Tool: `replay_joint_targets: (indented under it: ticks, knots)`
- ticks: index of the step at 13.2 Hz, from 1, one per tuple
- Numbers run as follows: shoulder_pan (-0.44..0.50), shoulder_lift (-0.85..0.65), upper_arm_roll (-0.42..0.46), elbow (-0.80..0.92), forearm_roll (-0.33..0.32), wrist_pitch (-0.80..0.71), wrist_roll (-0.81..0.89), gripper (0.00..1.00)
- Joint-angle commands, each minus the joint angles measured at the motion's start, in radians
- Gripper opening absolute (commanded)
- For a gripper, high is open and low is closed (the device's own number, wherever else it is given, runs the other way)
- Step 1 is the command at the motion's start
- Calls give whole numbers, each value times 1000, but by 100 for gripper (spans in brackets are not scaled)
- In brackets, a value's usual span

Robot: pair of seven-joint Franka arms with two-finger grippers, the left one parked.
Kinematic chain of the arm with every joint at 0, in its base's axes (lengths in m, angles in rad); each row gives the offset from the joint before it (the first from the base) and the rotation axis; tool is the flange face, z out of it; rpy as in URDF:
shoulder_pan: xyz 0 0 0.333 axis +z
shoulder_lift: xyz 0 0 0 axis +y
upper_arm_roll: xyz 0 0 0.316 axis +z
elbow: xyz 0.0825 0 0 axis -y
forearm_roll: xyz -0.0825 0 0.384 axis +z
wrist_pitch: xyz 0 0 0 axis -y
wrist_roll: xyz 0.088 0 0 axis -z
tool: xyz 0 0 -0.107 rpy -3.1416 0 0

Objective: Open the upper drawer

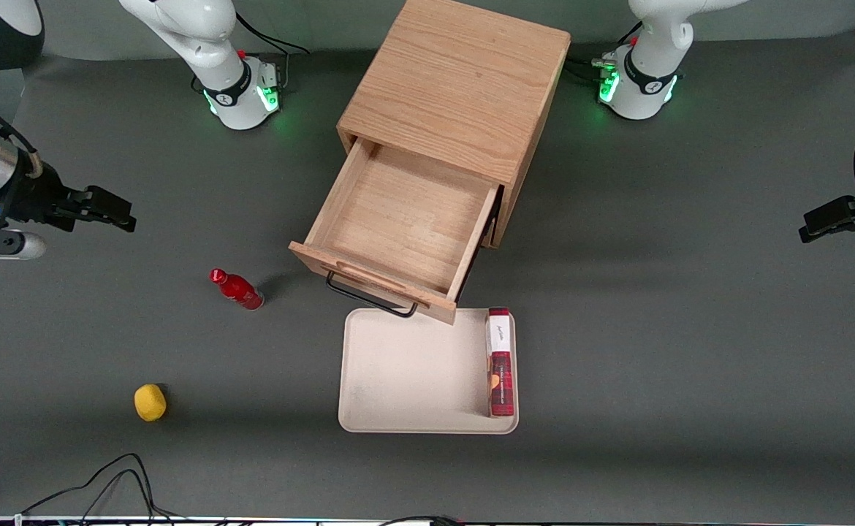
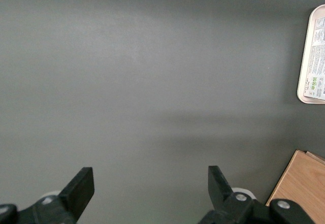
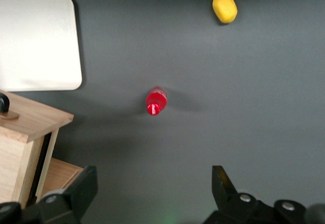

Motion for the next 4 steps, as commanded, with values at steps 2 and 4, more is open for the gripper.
replay_joint_targets:
  ticks: [2,4]
  knots:
    - [242,-32,-237,-1,-16,-43,25,100]
    - [268,-47,-276,-1,-10,-66,25,100]
